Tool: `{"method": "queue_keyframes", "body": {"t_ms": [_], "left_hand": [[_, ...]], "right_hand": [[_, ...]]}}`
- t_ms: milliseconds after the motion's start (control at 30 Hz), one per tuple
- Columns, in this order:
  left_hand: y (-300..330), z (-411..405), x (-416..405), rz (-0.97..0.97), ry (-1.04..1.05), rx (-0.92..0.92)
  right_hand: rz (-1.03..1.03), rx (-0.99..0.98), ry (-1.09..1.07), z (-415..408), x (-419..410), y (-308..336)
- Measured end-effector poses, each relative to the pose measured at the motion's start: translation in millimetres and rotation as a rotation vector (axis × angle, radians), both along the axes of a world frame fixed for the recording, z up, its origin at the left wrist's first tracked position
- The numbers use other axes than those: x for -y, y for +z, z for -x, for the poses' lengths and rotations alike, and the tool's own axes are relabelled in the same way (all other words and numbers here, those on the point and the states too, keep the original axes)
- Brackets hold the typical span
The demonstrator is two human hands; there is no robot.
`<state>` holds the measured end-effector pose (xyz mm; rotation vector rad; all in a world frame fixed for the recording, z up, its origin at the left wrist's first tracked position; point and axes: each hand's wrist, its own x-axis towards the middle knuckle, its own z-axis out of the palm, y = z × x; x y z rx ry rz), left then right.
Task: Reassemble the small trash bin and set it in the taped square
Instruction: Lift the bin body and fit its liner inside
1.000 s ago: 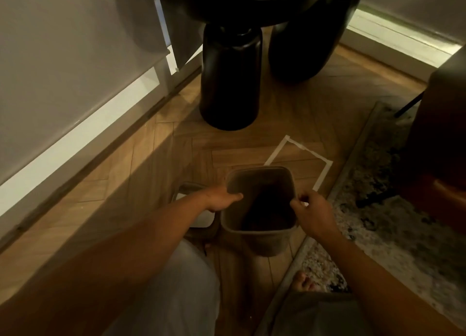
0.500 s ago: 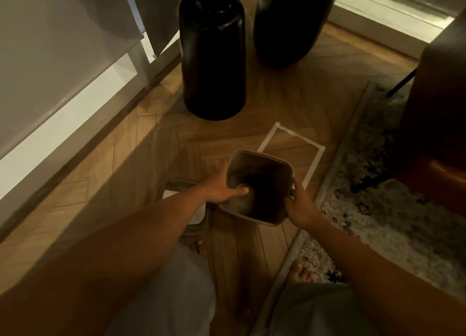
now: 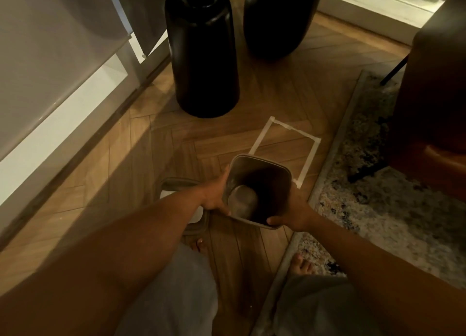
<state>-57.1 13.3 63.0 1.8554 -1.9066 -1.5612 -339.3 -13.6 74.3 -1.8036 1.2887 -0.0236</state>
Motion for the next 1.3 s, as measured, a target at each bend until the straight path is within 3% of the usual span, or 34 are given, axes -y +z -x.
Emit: {"method": "queue_keyframes", "body": {"t_ms": [167, 733, 933, 1067, 1167, 1300], "left_hand": [[5, 10, 0, 0.016, -0.041, 0.042], [1, 48, 7, 0.005, -0.191, 0.147], [7, 38, 15, 0.050, -0.085, -0.060], [4, 14, 17, 0.062, 0.093, -0.016], [-4, -13, 9, 0.004, 0.158, 0.063], [-16, -54, -10, -0.081, 0.244, 0.117]], "right_hand": [[-0.017, -0.195, -0.051, 0, -11, 0], [-0.309, -0.250, -0.218, 19, -24, 14], [-0.252, -0.703, 0.135, 5, -5, 34], [-0.104, -0.789, 0.176, -21, 16, 58], [-0.024, -0.775, 0.183, -44, 28, 71], [0.091, -0.524, 0.280, -79, 34, 84]]}}
